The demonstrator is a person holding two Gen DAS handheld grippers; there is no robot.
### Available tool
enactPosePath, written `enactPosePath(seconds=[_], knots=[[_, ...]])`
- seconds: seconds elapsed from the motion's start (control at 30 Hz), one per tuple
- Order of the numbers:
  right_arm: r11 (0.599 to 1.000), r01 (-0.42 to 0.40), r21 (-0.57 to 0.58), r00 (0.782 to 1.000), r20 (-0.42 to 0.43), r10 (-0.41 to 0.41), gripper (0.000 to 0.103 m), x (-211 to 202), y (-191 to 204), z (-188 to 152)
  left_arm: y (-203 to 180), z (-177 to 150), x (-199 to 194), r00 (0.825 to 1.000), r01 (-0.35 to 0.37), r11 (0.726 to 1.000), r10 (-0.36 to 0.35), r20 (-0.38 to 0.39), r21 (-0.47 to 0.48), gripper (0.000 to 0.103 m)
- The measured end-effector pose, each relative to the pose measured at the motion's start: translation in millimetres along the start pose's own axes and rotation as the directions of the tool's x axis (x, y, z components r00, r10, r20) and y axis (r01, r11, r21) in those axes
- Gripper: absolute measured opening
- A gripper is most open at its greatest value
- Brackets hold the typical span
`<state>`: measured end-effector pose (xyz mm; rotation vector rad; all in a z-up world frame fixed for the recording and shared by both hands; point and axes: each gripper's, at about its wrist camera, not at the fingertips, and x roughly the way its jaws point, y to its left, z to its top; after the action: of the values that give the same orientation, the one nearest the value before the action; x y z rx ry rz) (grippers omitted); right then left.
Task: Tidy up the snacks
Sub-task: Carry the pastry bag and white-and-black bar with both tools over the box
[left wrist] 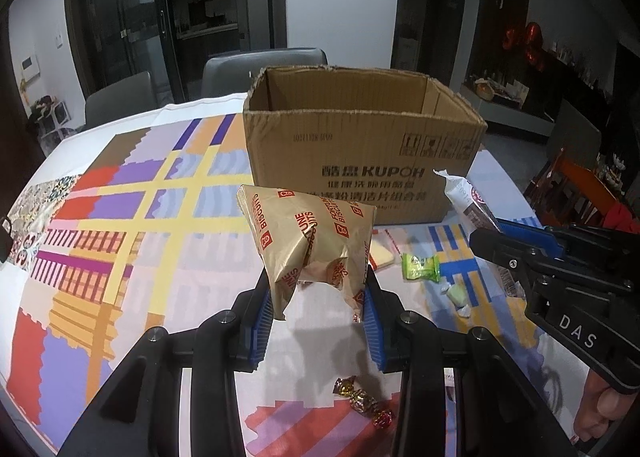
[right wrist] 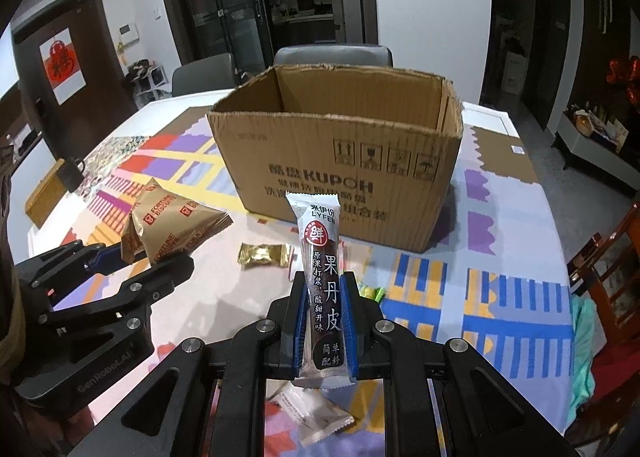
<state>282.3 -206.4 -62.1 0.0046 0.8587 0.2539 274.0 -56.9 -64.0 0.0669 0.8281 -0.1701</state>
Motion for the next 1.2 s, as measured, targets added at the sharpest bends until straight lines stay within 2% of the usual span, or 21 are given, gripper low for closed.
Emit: enactPosePath(seconds=[0.6, 1.2], knots=[[1.0, 0.012, 0.023, 0.998, 0.062, -0.013, 0.017, -19.2, -3.8, 27.7, 1.1, 32.5, -10.7, 0.999, 0.004, 1.0, -0.004, 0.049, 0.011, 0.039], [0.999, 0.033, 0.038, 0.992, 0.124, -0.037, 0.017, -30.8, -17.0, 72.1, 2.4, 79.6, -7.9, 0.995, 0.002, 0.999, -0.006, 0.104, 0.04, 0.039]])
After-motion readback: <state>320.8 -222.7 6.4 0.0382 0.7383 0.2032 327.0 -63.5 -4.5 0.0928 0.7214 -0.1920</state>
